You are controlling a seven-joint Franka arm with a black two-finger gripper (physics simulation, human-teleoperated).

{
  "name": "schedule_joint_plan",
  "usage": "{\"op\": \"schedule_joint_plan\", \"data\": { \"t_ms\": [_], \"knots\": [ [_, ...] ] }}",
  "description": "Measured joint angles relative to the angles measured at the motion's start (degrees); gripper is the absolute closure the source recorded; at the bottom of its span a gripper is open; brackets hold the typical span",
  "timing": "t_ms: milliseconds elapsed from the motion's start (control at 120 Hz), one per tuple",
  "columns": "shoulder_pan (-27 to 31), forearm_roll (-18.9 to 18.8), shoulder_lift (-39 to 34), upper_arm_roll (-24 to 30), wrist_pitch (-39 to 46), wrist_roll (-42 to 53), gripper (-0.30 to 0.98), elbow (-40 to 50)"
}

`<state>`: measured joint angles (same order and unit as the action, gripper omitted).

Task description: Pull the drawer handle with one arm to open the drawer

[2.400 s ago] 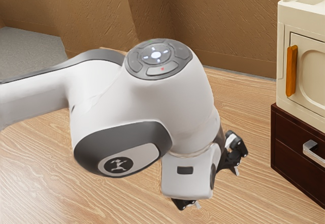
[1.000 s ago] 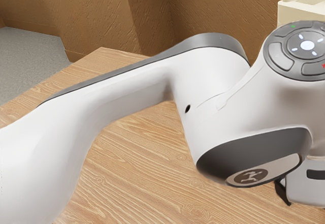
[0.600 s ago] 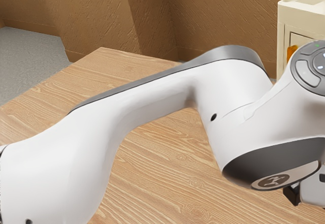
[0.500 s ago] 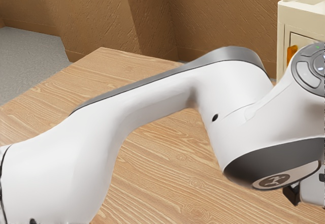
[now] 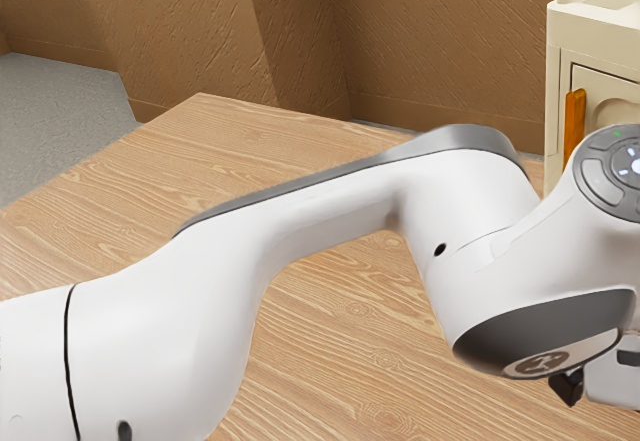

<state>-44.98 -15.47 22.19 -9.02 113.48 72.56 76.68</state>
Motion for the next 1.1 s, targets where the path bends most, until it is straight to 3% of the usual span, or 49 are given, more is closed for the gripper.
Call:
{"op": "schedule_joint_plan", "data": {
  "t_ms": [1100],
  "knots": [
    [-1.6, -0.4, -10.4, -0.3, 4.0, -0.8, -0.01, 16.2]
  ]
}}
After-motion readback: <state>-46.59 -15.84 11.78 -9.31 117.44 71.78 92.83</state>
